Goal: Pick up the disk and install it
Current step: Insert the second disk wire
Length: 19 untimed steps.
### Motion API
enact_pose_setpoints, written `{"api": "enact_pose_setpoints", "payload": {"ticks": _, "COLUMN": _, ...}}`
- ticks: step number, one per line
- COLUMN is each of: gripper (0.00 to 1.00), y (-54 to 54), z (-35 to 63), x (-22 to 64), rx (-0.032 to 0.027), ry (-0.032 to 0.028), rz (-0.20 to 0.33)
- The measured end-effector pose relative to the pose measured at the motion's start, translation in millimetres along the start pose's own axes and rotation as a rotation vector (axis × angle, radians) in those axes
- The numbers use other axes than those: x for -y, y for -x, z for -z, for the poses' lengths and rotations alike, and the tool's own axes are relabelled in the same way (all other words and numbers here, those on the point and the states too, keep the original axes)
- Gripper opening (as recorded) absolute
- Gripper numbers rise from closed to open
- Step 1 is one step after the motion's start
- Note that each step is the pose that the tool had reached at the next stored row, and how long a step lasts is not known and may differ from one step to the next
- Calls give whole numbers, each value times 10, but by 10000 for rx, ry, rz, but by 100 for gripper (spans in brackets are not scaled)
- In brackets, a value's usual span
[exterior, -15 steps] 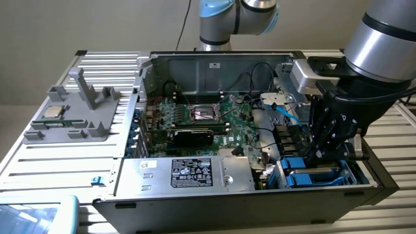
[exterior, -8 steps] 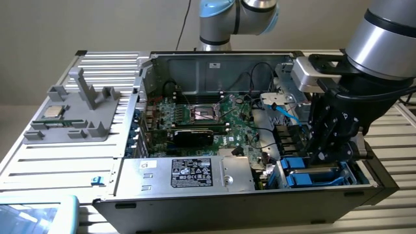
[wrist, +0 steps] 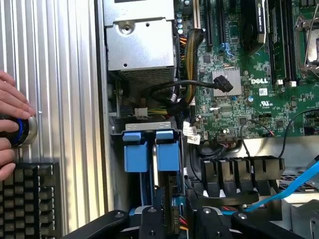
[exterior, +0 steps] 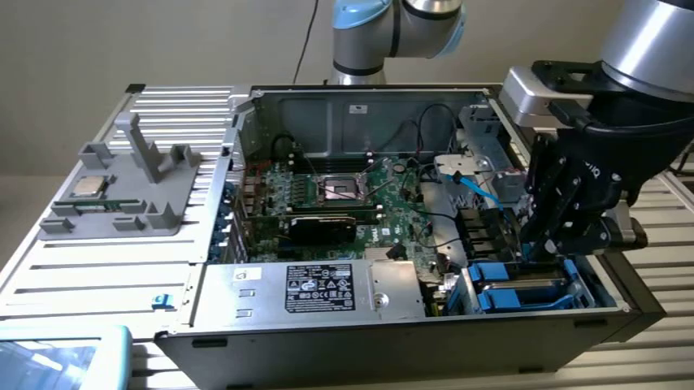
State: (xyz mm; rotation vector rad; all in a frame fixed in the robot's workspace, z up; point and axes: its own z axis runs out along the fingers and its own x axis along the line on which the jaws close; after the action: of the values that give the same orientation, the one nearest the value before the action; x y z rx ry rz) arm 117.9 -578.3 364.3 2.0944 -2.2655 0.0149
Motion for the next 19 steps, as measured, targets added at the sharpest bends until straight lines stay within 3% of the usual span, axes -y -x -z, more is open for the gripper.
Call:
{"api": "enact_pose_setpoints", "payload": {"ticks": 4, "gripper": 30, "y": 1, "z": 68, "x": 37, "rx": -2, "ry": 0, "rz": 0}}
{"api": "enact_pose_setpoints", "payload": {"ticks": 6, "gripper": 30, "y": 2, "z": 70, "x": 43, "rx": -5, "ry": 43, "rz": 14}}
{"api": "enact_pose_setpoints", "payload": {"ticks": 19, "gripper": 30, "y": 1, "z": 86, "x": 44, "rx": -5, "ry": 45, "rz": -28}}
